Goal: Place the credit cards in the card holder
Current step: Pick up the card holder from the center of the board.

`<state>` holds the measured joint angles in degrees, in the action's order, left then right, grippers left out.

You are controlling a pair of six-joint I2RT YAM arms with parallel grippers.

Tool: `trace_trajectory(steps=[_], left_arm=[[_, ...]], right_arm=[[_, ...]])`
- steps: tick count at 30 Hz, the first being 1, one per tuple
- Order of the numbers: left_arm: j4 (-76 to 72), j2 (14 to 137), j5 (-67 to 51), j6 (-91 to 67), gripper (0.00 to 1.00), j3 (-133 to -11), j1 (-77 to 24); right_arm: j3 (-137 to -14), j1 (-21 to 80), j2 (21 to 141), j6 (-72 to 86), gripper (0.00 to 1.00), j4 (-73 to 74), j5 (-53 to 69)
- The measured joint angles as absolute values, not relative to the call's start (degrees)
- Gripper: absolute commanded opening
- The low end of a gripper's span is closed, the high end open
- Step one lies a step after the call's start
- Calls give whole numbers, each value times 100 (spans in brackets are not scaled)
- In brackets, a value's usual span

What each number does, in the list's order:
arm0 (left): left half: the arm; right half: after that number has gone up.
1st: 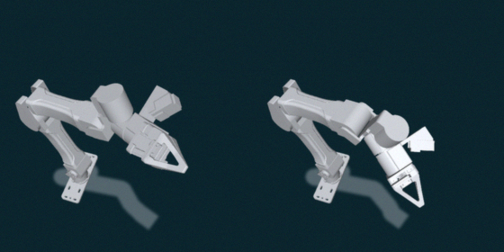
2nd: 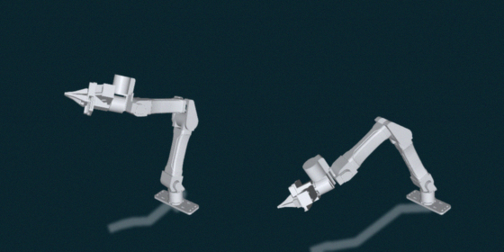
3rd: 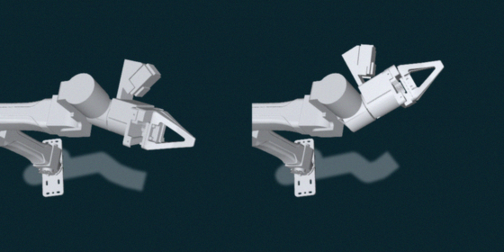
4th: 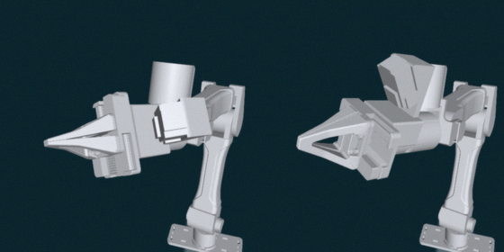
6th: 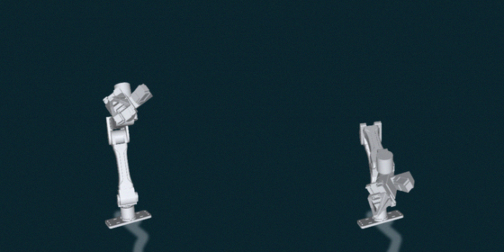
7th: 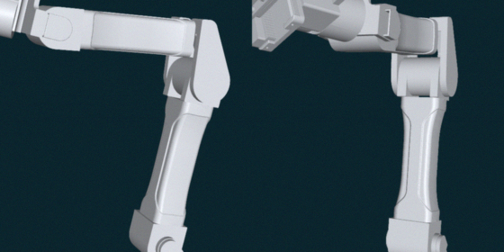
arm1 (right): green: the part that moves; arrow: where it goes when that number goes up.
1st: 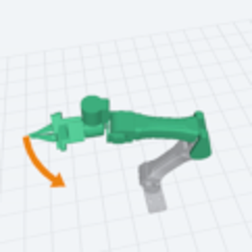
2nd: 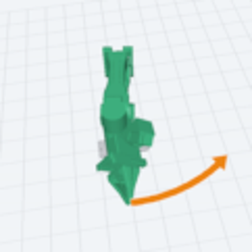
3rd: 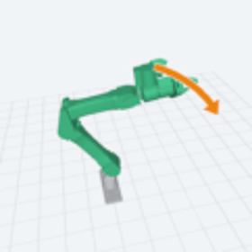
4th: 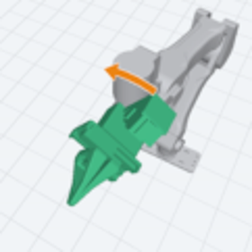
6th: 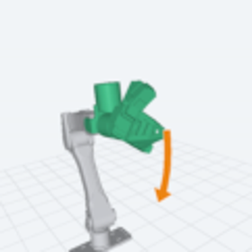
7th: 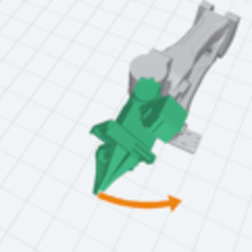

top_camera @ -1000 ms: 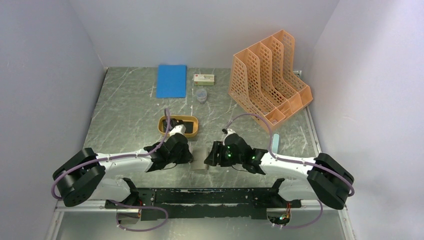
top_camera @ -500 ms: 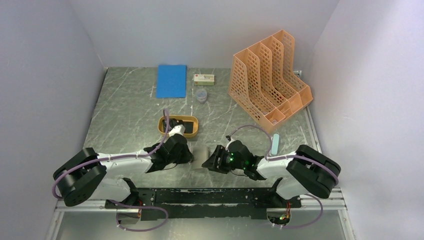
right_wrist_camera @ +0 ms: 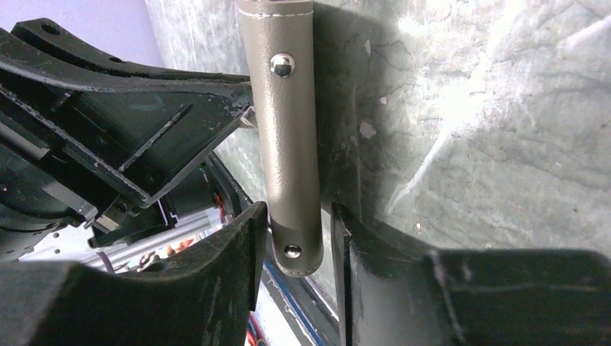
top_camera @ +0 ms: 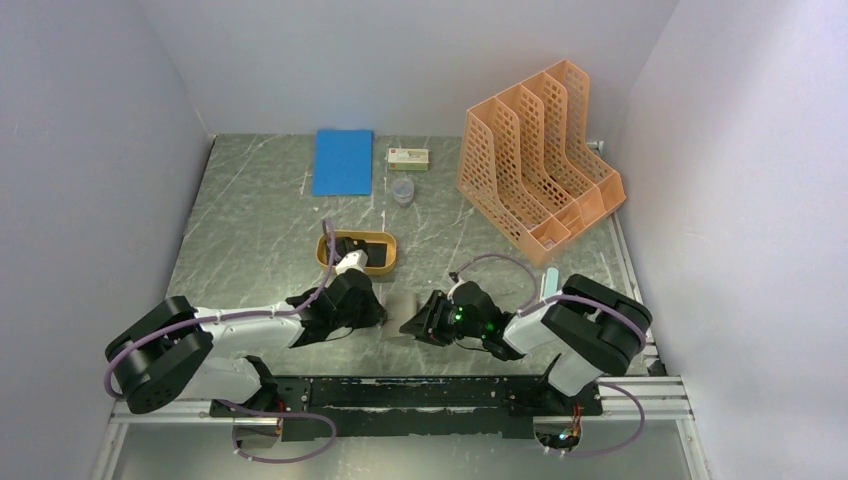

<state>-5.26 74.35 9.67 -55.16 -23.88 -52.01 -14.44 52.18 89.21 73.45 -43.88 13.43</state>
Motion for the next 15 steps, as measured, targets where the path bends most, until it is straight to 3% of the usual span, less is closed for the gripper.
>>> trace_trajectory(steps=[9,11,15], left_arm=[[-659,7452,969,-5568,5,-2303,-5201],[-692,7452,974,-5583,5,-2281,-5201],[-749,7452,989,-5627,5,-2244,-5201]], right_arm=[[-1457,5240,9435,7500,35,-5033,1500],[-1476,5251,9539,7529,28,-5153,1540],[-1490,5260,9594,7550,5,-5277,1612]])
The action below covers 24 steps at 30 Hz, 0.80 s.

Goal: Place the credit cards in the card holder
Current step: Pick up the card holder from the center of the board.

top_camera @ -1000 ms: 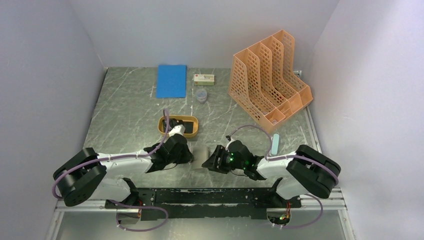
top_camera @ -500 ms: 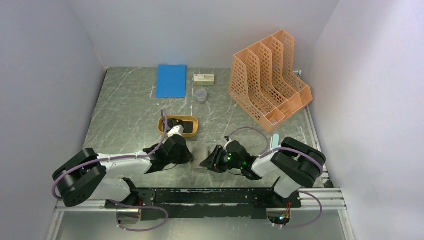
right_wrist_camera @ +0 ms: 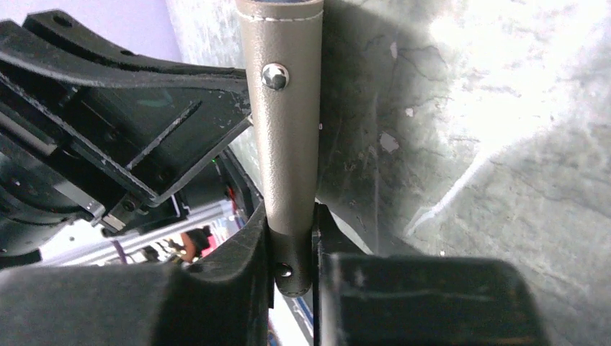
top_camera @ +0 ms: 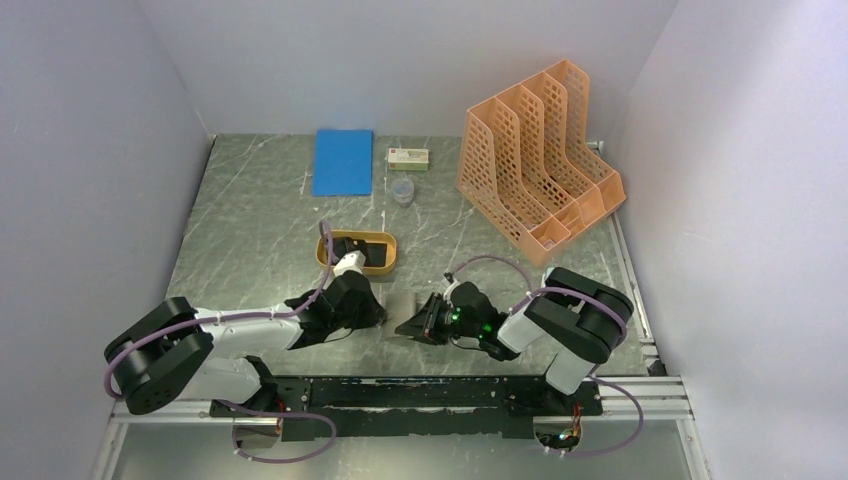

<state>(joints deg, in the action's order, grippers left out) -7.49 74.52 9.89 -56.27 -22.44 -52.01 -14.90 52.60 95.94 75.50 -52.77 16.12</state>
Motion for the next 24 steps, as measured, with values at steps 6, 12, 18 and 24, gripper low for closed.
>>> trace_trajectory(steps=[6,12,18,24], left_arm=[[-419,7249,1004,-5621,41,-2320,-5201],[1743,6134,1358,-5349,74,-3350,-5196],[2998,5135,2224,-5061,75,-5363,-5196],[2836,4639,3096,-4410,84,-6580,-5196]], right_arm=[[-1658,5273,9168,7161,0,-4547,1586],[-2971,5321,7581,5437,0,-1535,1028],[-4989,5356,6801,3218,0,722,-226],[-6292,6001,6788,978,0,1527,-2661]])
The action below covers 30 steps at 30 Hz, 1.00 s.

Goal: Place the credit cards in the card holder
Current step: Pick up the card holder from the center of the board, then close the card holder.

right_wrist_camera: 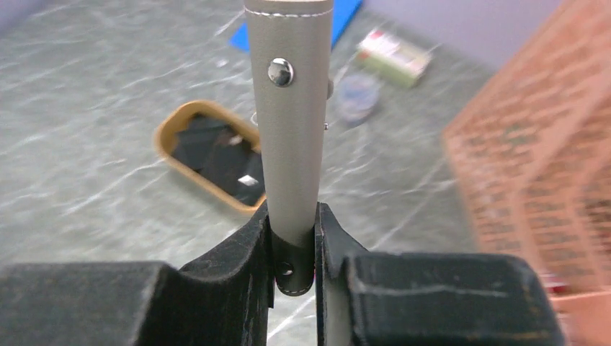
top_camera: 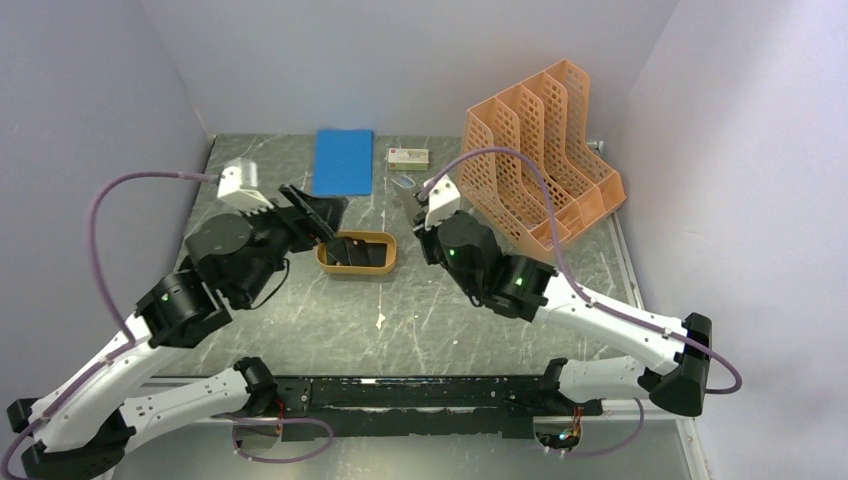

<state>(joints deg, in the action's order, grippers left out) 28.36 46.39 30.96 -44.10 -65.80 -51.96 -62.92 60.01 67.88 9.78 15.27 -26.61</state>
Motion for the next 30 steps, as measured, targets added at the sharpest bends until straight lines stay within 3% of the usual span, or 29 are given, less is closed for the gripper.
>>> trace_trajectory(steps=[4,8,12,16,21,30], left_arm=[[2432,4541,3050,-3957,85,-6829,-5196],[2226,4925,2735,-3758,86,-7266,-5196],[2051,5253,2329,-3684,87,-7483,-5196],[1846,5336,1833,-3680,93,-7485,-5196],[1697,5402,1291,-3745,97,-7531,-5196],[1264,5264,698,-4119,97,-6803,-5196]], right_arm=[[-6285,6563,6829,-899,0,720,-4313],[-5516,6945,6917,-3664,0,-1732,-5509],[-4637,7343,7273,-6440,0,-4593,-5854],[-4141,7789,7505,-8337,0,-6490,-5728],[-3999,8121,7516,-9730,0,-7782,-5533],[-4084,8224,7767,-10514,0,-8307,-5649]])
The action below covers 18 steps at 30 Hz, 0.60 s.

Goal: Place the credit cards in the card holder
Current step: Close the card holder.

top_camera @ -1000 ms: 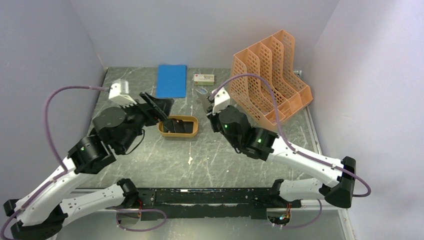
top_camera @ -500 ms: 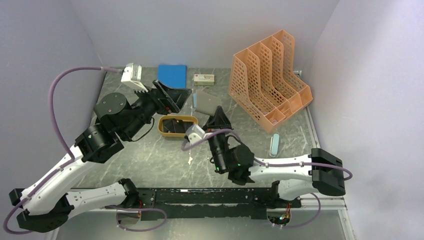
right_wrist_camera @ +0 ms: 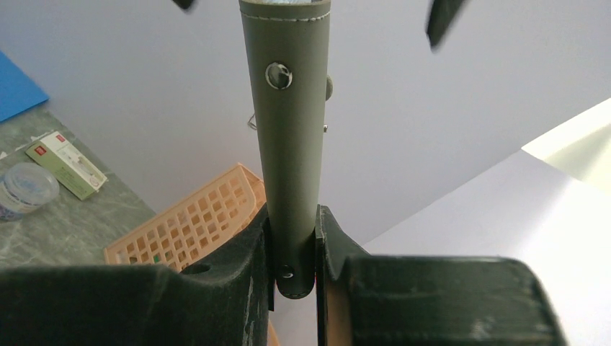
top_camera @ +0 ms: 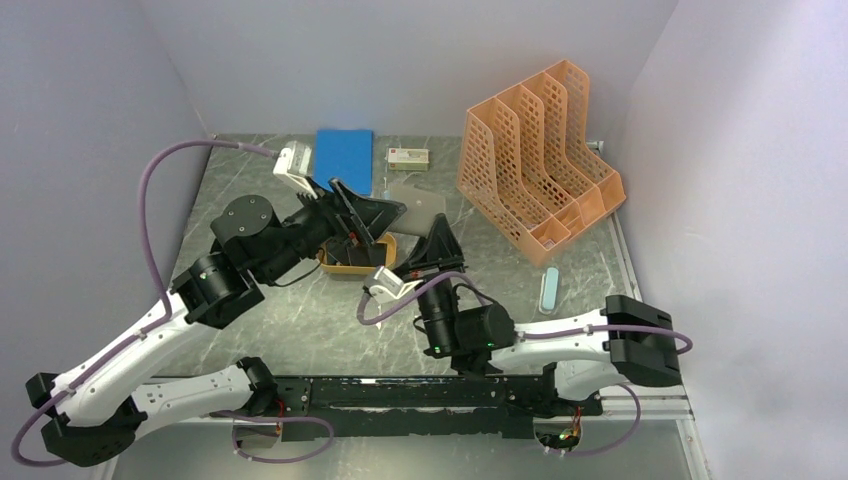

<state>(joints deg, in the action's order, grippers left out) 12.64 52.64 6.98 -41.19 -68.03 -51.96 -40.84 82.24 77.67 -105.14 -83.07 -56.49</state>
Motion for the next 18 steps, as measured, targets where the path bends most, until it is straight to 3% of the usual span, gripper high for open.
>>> trace_trajectory(steps=[9,18], left_arm=[[832,5422,506,-4313,90,-6508,-5196],[687,5380,926,-4488,68,-6178,-5199]], right_arm=[[-4593,8366,8381,-10866,0,-8407,-5927],[-5124,8425,8663,-11013,0,-8512,-6405]])
